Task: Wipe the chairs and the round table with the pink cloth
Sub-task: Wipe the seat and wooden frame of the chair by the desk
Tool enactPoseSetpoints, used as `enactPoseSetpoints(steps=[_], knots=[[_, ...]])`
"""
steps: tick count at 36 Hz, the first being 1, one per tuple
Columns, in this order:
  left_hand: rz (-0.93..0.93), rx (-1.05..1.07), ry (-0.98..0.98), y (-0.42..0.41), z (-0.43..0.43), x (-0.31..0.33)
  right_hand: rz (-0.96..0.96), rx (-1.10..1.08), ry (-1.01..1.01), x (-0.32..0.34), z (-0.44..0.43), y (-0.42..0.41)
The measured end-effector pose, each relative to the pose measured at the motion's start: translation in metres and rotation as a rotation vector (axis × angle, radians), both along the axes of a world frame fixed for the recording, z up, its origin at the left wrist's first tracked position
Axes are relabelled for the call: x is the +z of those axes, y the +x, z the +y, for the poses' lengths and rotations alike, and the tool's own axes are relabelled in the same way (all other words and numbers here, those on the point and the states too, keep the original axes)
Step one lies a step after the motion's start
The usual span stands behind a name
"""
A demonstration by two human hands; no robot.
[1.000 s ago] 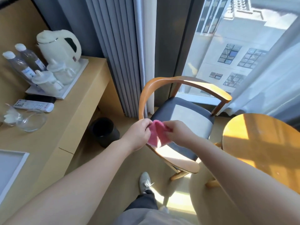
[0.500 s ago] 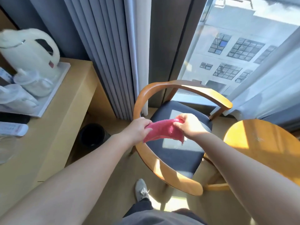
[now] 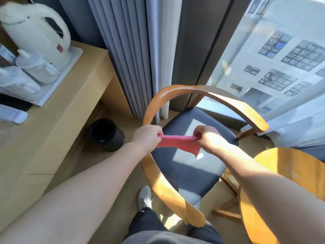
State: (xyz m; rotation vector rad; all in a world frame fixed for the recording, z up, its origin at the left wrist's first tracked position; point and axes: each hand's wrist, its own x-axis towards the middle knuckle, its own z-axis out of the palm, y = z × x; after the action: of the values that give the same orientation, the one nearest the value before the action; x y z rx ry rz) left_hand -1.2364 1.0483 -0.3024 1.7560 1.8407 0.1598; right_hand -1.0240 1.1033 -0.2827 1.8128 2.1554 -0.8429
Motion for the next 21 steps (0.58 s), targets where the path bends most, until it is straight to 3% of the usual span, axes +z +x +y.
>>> enactPoseSetpoints(steps=[4, 11, 16, 21], knots=[[-0.003, 0.12, -0.067, 0.024, -0.003, -0.019, 0.055, 0.053, -0.083, -0.023, 0.014, 0.026], [0.021, 0.268, -0.155, 0.064, 0.006, -0.068, 0.157, 0.163, -0.054, -0.08, 0.039, 0.071], [0.074, 0.255, -0.192, 0.075, 0.029, -0.106, 0.144, 0.191, -0.057, -0.127, 0.062, 0.084], [0.152, 0.204, -0.086, 0.061, 0.069, -0.133, 0.132, 0.185, -0.052, -0.167, 0.094, 0.075]])
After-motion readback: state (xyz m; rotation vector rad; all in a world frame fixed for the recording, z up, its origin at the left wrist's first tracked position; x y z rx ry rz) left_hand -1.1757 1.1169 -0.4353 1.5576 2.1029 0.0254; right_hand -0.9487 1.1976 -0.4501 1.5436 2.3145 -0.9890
